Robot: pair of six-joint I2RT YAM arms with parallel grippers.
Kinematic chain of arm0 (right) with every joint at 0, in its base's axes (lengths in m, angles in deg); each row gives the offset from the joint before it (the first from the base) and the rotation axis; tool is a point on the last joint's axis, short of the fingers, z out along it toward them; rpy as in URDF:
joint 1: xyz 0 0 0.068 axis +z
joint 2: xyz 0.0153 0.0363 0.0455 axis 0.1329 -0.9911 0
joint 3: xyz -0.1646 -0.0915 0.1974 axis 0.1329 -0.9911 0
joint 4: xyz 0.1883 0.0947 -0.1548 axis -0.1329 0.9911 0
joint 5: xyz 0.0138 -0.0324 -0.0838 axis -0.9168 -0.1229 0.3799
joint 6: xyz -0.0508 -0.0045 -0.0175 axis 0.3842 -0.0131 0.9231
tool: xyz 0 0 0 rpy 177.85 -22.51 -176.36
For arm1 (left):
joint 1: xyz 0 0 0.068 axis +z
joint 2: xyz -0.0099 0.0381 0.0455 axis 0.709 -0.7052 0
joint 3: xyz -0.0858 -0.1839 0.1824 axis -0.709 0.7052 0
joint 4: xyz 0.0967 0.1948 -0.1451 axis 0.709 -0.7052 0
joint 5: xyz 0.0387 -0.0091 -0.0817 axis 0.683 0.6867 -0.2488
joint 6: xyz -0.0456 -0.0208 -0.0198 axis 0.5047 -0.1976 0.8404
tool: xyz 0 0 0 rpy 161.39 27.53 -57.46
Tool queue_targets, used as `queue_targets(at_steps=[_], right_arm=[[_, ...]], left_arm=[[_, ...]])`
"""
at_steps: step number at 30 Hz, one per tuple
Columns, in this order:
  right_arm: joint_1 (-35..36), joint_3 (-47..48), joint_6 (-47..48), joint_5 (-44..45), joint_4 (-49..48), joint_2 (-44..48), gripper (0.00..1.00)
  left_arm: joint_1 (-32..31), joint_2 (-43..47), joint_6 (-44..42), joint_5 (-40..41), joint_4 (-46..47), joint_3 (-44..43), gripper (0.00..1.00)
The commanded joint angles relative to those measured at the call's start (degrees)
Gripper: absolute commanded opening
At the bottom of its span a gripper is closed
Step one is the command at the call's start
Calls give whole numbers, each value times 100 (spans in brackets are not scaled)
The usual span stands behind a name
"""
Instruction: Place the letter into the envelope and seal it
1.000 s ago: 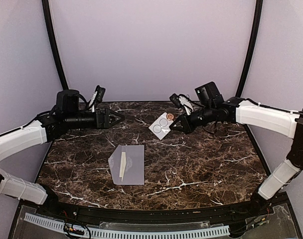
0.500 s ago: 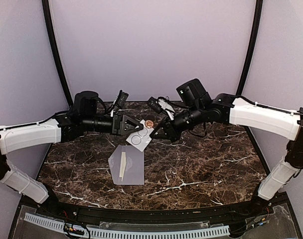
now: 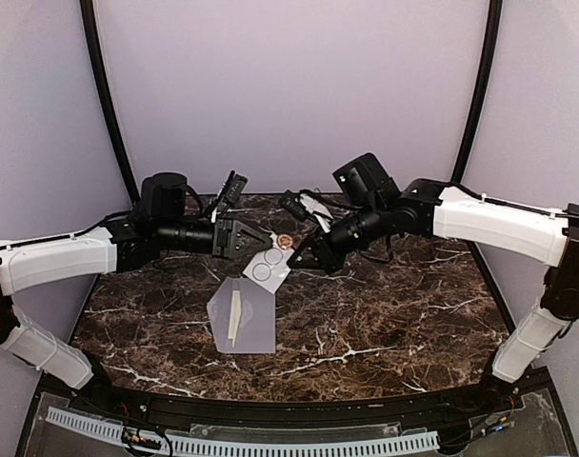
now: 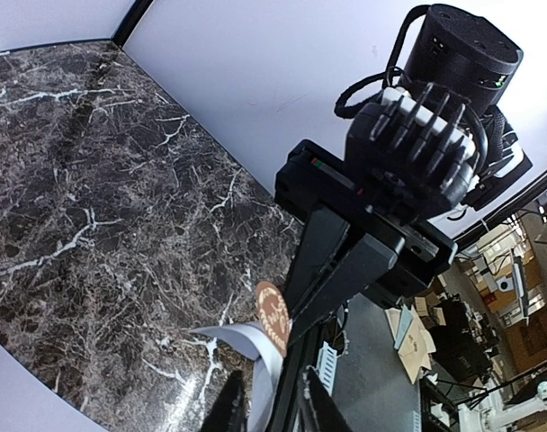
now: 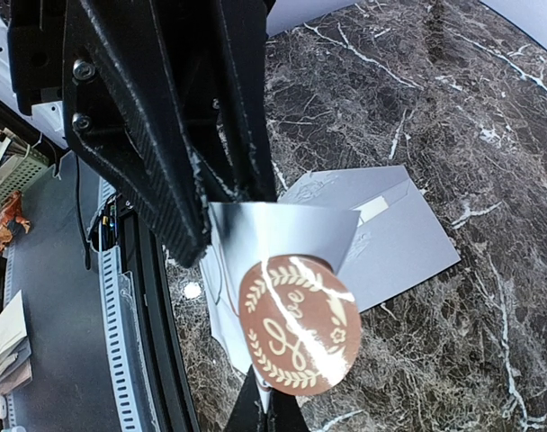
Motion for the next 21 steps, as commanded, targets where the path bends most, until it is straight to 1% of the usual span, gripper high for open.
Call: queue_targets(at_steps=[1, 2, 4, 5, 8, 12, 14, 15, 17, 21], right_arm=[[35, 178, 51, 45, -25, 23, 0], [35, 178, 51, 23, -25, 29, 0], [27, 167, -2, 48, -49, 75, 0], [18, 150, -28, 46, -67, 108, 2], [-15, 38, -152, 13, -175, 270, 19], [-148, -270, -346, -75, -425, 609, 53], [-280, -442, -494, -120, -600, 816, 63], [-349, -517, -604, -159, -760, 915, 66], [-461, -638, -839, -233, -1022, 1071, 68], [-519, -631, -1054, -799, -1247, 1025, 54]], left_arm=[[-27, 41, -14, -268, 219, -4, 13], [-27, 27, -15, -334, 249, 4, 4], [-27, 22, -57, -433, 247, 2, 0], [-27, 34, -84, -445, 233, 7, 0], [-27, 202, -167, -314, 256, 94, 0], [-26, 329, -168, -226, 327, 244, 0], [-27, 328, -157, -287, 359, 276, 0], [-27, 316, -156, -339, 369, 284, 0], [-27, 299, -167, -409, 411, 311, 0], [-27, 231, -198, -613, 442, 307, 0]])
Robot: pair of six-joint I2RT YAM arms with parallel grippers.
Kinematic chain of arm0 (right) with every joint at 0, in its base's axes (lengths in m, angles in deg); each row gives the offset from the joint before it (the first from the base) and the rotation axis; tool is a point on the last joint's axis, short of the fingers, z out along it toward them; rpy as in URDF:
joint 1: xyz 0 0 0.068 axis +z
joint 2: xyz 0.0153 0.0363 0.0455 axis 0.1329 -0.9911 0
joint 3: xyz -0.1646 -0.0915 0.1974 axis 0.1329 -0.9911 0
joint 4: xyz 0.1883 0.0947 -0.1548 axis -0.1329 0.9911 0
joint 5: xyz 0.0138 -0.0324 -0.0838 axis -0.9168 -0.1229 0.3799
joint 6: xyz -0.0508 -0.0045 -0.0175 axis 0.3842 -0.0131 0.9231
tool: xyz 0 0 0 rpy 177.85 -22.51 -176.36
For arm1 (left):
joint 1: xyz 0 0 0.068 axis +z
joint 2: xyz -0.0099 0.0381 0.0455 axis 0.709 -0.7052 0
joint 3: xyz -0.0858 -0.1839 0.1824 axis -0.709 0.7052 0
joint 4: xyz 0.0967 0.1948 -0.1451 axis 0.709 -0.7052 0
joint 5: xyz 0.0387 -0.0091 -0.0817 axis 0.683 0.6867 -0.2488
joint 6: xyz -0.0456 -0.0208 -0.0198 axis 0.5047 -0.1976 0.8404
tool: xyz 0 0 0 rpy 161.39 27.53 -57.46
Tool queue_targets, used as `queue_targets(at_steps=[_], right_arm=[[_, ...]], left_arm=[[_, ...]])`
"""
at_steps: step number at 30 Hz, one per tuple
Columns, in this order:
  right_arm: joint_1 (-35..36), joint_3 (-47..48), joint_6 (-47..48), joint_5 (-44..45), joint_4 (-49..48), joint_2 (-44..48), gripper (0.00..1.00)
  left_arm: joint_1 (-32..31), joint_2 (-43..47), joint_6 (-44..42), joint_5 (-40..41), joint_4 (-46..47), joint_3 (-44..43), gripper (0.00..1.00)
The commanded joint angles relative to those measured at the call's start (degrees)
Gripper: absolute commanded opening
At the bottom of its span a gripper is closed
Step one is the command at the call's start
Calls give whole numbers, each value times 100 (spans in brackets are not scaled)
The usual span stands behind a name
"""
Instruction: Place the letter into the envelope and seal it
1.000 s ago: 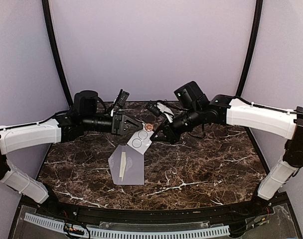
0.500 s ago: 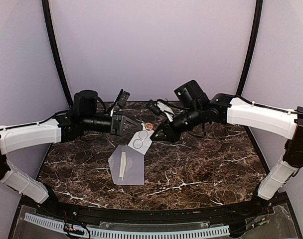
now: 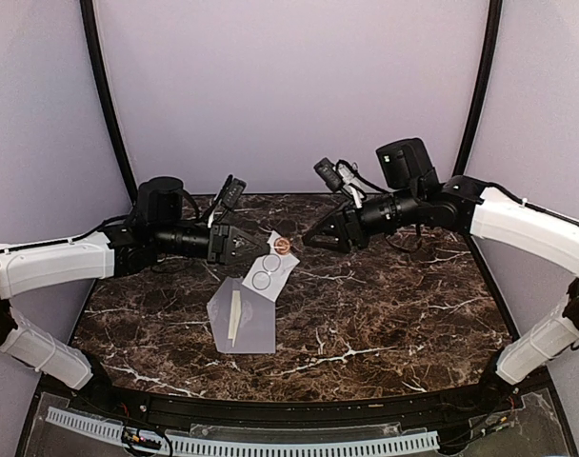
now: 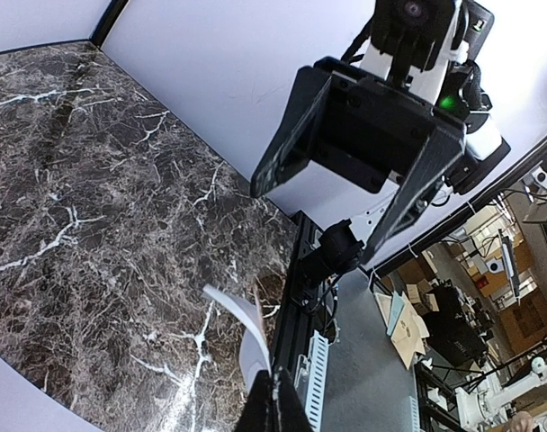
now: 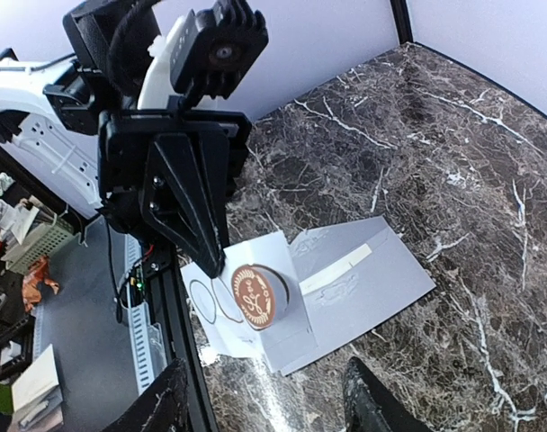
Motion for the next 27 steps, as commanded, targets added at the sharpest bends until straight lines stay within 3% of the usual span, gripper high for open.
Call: queue_targets(at_steps=[1, 27], right_arm=[[-55, -12, -411, -671, -634, -40, 50], [24, 177, -481, -1289, -697, -590, 21]], left_arm=[[-31, 87, -121, -345, 241, 56, 0], [-250, -102, -200, -537, 214, -51, 0]])
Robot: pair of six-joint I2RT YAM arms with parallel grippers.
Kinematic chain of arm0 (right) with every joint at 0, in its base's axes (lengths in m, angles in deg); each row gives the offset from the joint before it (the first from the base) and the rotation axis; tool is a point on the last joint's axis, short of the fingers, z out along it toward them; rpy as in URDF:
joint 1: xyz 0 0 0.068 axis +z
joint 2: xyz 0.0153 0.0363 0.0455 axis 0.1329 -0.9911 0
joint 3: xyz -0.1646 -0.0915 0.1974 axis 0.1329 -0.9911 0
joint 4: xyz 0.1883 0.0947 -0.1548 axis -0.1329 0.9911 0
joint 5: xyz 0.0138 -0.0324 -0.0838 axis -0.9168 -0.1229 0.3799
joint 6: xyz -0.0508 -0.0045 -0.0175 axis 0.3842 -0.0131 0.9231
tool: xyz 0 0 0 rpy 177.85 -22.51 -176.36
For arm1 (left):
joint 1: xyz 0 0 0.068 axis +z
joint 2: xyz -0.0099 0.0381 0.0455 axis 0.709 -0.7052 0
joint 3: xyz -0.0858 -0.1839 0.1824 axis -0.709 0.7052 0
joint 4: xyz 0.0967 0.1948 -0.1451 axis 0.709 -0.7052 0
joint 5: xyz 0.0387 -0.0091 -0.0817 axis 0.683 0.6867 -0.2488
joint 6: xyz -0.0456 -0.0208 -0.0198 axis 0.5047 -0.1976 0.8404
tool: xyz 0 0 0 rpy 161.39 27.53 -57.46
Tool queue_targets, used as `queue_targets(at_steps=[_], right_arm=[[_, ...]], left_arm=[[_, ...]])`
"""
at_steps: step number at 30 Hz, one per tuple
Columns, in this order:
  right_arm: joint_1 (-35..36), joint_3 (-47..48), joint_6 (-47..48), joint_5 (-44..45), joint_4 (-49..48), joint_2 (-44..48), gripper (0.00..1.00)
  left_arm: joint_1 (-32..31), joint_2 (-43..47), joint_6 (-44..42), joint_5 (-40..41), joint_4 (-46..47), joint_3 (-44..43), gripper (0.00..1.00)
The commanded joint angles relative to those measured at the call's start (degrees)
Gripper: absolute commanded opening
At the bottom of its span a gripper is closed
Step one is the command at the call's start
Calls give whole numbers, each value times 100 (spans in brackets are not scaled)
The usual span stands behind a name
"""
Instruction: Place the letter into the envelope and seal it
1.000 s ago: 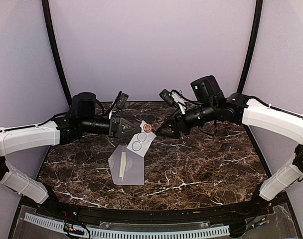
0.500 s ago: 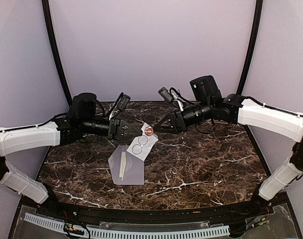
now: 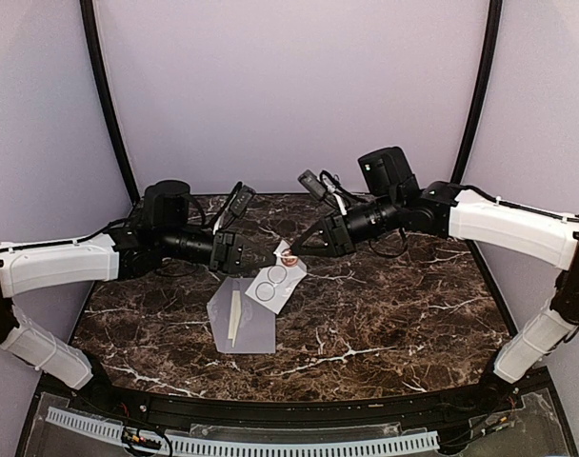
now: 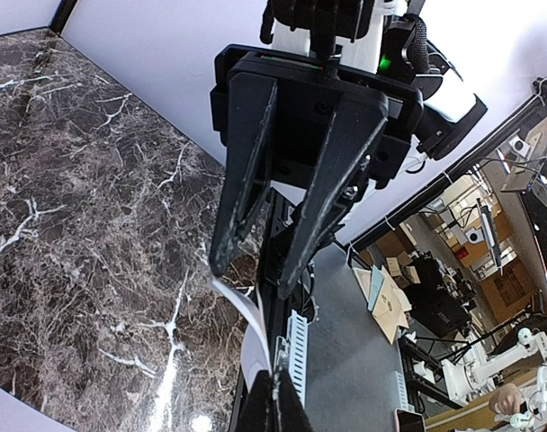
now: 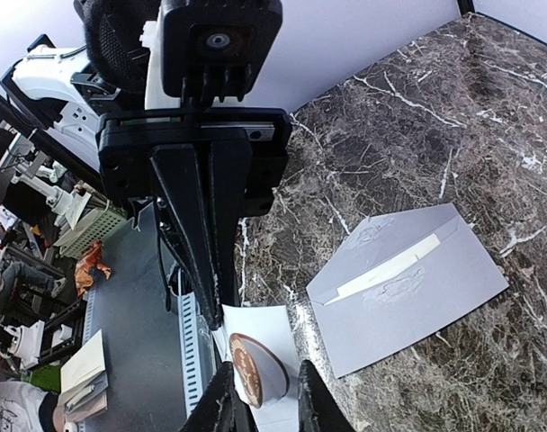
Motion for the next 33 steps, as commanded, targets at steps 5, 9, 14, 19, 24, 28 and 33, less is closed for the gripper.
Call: queue_targets(at_steps=[5, 9, 14, 19, 24, 28, 33], right_arm=[[55, 153, 101, -224, -83, -56, 17], [57, 144, 115, -250, -71, -52, 16], [64, 153, 115, -302, -87, -86, 15], [79, 166, 149, -351, -32, -129, 14], [92, 184, 176, -349, 2, -150, 8], [97, 197, 186, -319, 6, -140, 1], [96, 206, 186, -251, 40, -99, 0]], left_arm=[[-34, -9, -93, -68, 104, -70, 0], [-43, -1, -95, -66, 103, -70, 0], [-43, -9, -86, -52, 103, -75, 0], [-43, -10, -82, -46, 94, -79, 0], [-43, -26, -82, -51, 103, -79, 0], [-43, -27, -82, -38, 103, -80, 0], [-43, -1, -105, 212, -49, -85, 0]])
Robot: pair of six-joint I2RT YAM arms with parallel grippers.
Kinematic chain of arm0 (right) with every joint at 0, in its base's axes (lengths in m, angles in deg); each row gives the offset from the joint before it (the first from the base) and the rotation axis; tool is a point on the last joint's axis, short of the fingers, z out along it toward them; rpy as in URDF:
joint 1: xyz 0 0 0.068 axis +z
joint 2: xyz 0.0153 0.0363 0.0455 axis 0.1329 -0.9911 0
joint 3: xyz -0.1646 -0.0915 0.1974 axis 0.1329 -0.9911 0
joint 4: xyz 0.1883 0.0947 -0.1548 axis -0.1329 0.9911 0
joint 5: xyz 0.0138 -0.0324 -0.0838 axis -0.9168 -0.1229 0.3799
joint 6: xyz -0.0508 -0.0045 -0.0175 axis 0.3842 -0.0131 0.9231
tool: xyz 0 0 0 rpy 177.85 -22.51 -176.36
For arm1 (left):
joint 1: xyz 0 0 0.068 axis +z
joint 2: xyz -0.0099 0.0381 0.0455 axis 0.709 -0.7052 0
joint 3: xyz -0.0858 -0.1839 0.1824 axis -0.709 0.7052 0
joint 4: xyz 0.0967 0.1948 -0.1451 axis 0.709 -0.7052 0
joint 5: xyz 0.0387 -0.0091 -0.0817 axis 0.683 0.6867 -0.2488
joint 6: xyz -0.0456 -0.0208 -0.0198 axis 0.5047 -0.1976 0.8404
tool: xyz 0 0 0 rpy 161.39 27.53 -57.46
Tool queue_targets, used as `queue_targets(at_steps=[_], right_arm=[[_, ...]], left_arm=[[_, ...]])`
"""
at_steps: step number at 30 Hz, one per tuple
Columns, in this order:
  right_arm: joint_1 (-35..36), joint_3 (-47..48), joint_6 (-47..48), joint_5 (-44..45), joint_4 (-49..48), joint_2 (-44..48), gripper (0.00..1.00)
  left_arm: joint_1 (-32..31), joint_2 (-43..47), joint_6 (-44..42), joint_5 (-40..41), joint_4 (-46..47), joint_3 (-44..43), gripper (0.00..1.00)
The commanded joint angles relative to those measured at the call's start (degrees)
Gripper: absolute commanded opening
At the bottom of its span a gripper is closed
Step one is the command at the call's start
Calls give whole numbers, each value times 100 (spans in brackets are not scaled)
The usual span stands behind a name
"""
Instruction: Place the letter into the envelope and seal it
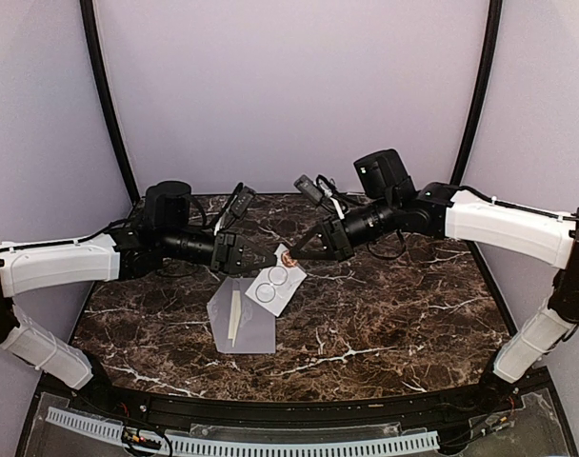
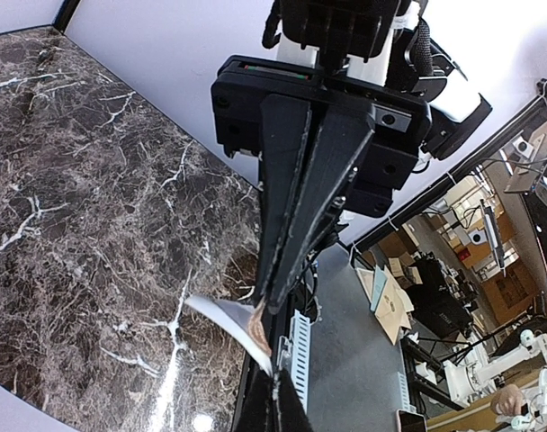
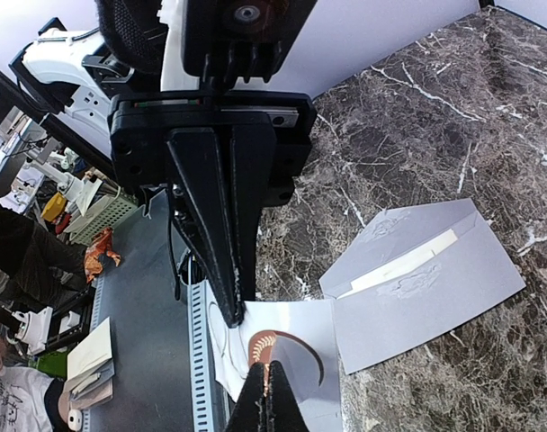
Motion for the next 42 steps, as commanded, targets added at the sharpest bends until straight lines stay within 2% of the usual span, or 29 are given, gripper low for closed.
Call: queue_targets(at_steps=[1, 10, 18, 21, 22, 24, 26, 29, 35, 39, 42], right_arm=[[52, 174, 35, 13, -38, 23, 0], [53, 157, 48, 45, -30, 118, 0], [56, 31, 45, 112, -75, 259, 0], [50, -19, 47, 391, -62, 289, 0], [47, -28, 45, 531, -26, 278, 1], [14, -50, 36, 707, 0, 237, 11], [-33, -108, 15, 713, -47, 227, 26], [-100, -206, -33, 738, -151, 261, 37], [-152, -243, -62, 650, -200, 226, 45], [-152, -194, -47, 474, -217, 154, 45], [-152, -164, -36, 338, -247, 127, 42]], left_arm=[[-28, 52, -96, 303, -76, -91, 0], [-28, -160, -7, 1290, -895, -325, 0], [-19, -358, 169, 1538, -991, -360, 0], [-12, -314, 208, 1406, -808, -307, 0], [-17, -285, 207, 1298, -713, -272, 0], [-17, -234, 176, 1105, -562, -210, 0], [-18, -153, 123, 909, -417, -136, 0], [-17, -33, 4, 690, -338, -81, 0], [-19, 128, -65, 343, -200, -11, 0], [-19, 121, -20, 241, -100, 9, 0], [-19, 86, 17, 207, -52, 4, 0]])
